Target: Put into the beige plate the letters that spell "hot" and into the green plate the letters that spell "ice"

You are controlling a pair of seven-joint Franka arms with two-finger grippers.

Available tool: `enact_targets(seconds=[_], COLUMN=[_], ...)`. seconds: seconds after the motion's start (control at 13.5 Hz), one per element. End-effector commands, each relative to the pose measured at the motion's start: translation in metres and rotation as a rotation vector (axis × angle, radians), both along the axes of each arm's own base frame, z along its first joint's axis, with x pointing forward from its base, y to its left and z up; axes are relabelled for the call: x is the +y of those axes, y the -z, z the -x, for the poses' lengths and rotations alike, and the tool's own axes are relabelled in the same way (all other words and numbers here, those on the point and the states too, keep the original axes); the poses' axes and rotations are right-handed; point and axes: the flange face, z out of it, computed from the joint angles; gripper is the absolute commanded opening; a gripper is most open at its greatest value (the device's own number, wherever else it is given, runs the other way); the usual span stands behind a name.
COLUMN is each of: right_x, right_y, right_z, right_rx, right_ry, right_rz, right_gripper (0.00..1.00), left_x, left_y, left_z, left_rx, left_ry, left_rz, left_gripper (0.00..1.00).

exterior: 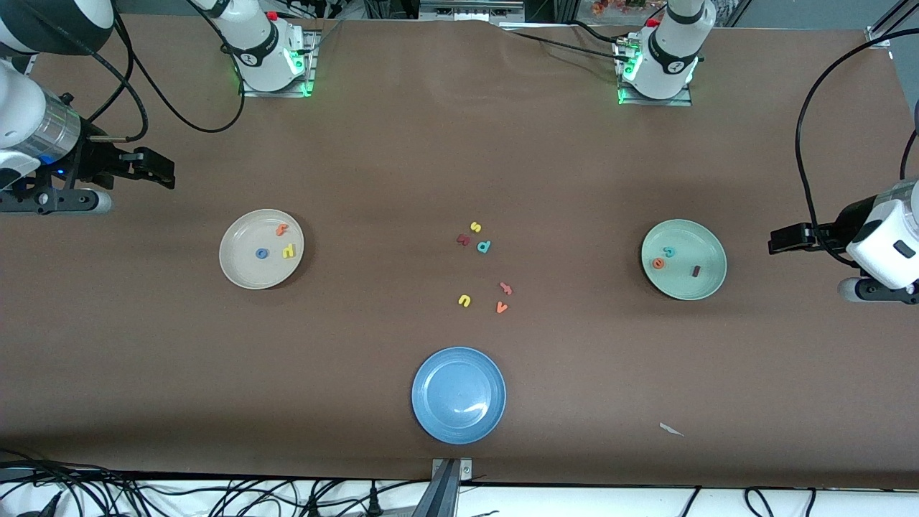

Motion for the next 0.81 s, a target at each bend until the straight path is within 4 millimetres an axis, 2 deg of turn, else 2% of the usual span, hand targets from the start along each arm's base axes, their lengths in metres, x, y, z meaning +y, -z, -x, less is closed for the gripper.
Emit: enact_targets(seconds=[0.0, 0.74], right_x=[0.0004, 0.0023], right_y=[-0.0091, -0.0074], right_z=[-0.0020, -0.0001], right_rx=[0.006, 0.022], right_ry=[-0.002, -0.005], right_rz=[-0.017, -0.019], right_gripper=[1.00, 1.00], left_x=[0.0022, 0.0051], left_y=[-0.0015, -0.0022], left_z=[0.0018, 0.0018], left_rx=[-0.004, -0.006], left_ry=[0.007, 0.003], left_rz=[0.032, 0.034], left_gripper=[1.00, 1.00])
